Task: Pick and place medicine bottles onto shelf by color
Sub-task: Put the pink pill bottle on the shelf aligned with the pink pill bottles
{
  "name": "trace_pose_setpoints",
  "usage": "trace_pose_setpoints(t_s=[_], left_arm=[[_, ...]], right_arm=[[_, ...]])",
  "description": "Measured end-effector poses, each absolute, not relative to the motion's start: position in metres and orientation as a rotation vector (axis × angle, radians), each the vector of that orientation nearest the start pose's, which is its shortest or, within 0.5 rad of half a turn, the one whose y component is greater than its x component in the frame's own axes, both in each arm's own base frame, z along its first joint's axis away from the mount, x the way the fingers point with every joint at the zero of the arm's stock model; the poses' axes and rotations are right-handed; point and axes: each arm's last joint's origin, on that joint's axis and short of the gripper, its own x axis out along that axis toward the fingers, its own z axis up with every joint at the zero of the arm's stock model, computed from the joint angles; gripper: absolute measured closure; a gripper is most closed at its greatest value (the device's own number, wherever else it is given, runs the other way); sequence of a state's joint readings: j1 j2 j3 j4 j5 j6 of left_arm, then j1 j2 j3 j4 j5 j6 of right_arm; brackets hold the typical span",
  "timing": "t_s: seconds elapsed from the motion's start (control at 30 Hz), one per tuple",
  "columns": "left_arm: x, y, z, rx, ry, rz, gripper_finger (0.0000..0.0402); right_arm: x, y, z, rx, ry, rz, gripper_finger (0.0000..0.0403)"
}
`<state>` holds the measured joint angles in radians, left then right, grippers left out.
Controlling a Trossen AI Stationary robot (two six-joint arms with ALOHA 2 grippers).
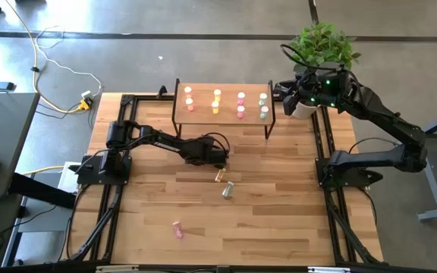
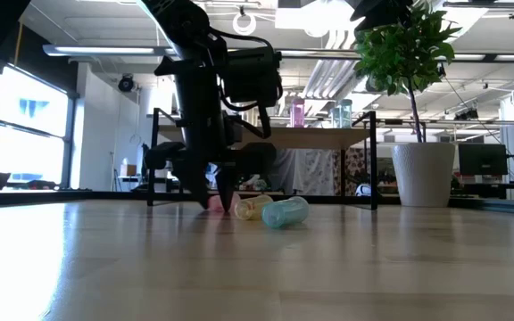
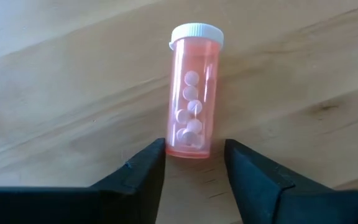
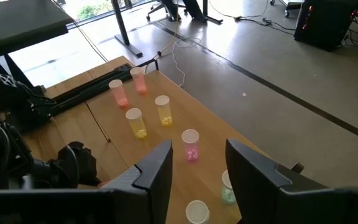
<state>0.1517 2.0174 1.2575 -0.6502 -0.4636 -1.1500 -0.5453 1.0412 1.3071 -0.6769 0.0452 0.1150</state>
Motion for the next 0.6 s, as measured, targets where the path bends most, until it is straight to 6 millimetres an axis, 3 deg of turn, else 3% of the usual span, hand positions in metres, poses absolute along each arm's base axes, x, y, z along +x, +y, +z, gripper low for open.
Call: trace_pose_setpoints(t_s=[0.3,0.6], left_arm=[[0.362,0.068,0.124,-0.705,0.963,1.189,0.0311],[0.36,0.052,0.132,-0.692,1.079,1.049,0.0318]], right_arm=[[0.167,-0.103,0.415,0.213,0.371,-0.605,0.0263],[0.167,-0.103,0.415,0.212,0.371,-0.605,0.0263]])
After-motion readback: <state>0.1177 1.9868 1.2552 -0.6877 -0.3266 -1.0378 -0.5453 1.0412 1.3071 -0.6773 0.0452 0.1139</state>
